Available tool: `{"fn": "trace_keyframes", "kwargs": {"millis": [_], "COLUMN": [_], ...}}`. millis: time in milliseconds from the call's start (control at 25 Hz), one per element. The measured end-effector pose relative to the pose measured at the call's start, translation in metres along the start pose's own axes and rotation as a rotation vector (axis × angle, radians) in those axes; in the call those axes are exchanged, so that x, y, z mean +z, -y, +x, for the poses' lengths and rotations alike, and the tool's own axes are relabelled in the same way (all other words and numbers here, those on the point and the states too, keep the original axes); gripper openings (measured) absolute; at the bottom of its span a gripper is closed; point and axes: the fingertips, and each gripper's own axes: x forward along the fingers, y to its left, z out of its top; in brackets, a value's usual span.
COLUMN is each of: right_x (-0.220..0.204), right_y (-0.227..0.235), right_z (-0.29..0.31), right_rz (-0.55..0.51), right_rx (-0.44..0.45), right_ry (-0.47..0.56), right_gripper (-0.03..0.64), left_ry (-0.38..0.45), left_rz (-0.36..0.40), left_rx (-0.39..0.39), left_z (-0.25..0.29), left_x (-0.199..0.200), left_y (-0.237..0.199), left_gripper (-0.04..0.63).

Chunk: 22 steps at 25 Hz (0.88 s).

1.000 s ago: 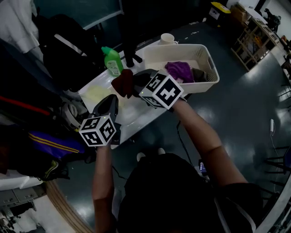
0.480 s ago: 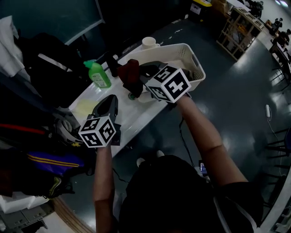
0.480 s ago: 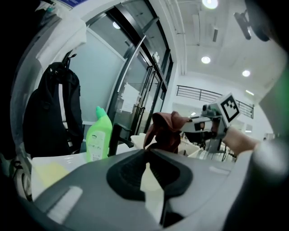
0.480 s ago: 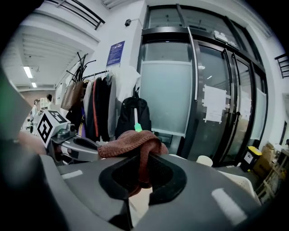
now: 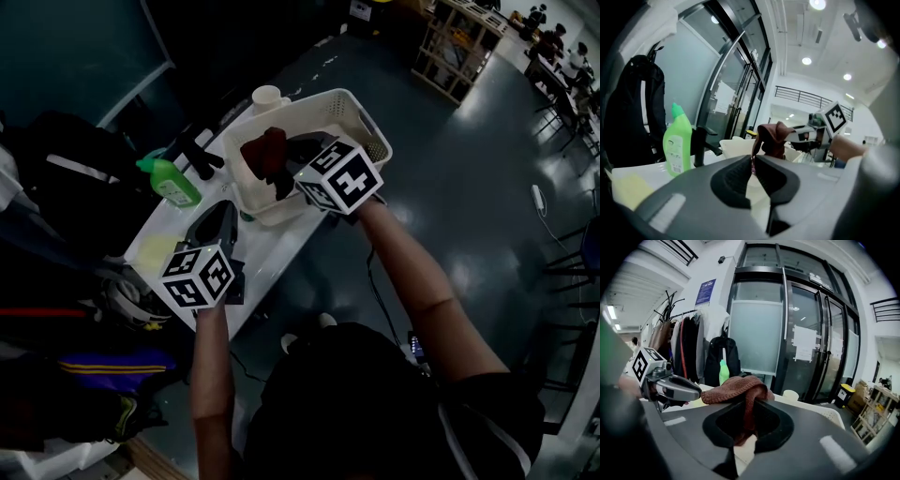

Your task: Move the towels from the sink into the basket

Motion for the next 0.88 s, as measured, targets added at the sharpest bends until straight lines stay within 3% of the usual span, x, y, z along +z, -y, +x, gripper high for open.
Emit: {"fn": "trace_keyframes", "kwargs": {"millis": [320,880], "right_x": [-0.036,-0.057], "right_y": [0.026,0.044], "right_z": [0.001,0.004], "right_rz": [0.048,0.068], "right_rx": [-0.034,-0.056], "right_ry": [-0.065,-0.106], "right_gripper": [0.040,0.054], "left_ry": [-0.043,-0.051], "left_rz": [0.023,0.038], "left_rx": [-0.069,-0.104], "left_z": [0.032,0.065], "left_x": [-0.002,0.009], "left_y": [0.022,0.030], "left_gripper": [0.023,0.023]}}
